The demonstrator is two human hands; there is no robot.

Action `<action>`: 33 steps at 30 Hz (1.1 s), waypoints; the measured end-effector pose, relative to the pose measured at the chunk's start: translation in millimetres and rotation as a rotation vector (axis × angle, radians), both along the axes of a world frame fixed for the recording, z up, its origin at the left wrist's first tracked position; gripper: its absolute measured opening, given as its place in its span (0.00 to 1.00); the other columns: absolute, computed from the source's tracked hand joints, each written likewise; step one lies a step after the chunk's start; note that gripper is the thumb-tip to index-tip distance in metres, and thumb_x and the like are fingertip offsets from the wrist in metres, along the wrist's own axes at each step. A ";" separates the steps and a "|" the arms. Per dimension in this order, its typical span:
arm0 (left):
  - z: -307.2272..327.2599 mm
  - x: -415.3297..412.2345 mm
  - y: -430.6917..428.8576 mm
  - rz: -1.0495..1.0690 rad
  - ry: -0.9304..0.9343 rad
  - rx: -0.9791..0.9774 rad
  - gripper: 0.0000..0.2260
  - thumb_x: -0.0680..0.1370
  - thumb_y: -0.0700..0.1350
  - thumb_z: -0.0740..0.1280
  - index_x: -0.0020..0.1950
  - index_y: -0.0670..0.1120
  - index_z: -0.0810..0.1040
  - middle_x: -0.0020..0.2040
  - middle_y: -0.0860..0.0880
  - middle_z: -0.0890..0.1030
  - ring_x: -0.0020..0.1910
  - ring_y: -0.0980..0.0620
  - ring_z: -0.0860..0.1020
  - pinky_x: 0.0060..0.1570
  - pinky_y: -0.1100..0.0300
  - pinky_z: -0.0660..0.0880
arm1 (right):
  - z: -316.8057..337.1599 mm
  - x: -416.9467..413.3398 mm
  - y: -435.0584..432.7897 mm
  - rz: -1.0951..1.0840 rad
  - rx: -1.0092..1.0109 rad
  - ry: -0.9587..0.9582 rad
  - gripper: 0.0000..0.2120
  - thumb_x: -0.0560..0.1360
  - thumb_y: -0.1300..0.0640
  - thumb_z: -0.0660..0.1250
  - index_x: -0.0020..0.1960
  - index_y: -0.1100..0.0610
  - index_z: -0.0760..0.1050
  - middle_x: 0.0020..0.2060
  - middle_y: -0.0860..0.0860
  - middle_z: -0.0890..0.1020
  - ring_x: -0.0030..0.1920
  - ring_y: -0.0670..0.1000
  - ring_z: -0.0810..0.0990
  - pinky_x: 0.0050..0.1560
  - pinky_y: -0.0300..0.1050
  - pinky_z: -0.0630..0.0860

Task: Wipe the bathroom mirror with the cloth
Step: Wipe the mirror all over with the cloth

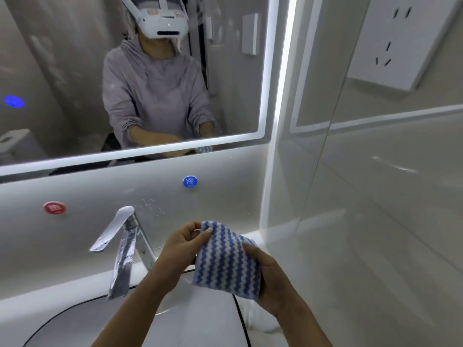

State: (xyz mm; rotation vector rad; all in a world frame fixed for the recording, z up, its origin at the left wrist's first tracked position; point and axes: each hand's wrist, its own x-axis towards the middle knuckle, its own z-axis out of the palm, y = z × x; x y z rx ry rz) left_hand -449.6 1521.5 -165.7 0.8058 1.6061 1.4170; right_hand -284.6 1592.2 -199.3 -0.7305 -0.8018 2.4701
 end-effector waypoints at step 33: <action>35.0 -11.6 -216.0 0.567 0.117 0.036 0.08 0.78 0.42 0.64 0.54 0.49 0.81 0.53 0.52 0.84 0.60 0.51 0.77 0.70 0.49 0.65 | 70.0 -29.1 -94.0 0.170 -0.339 0.299 0.21 0.76 0.54 0.59 0.64 0.66 0.72 0.59 0.65 0.79 0.50 0.64 0.83 0.45 0.63 0.79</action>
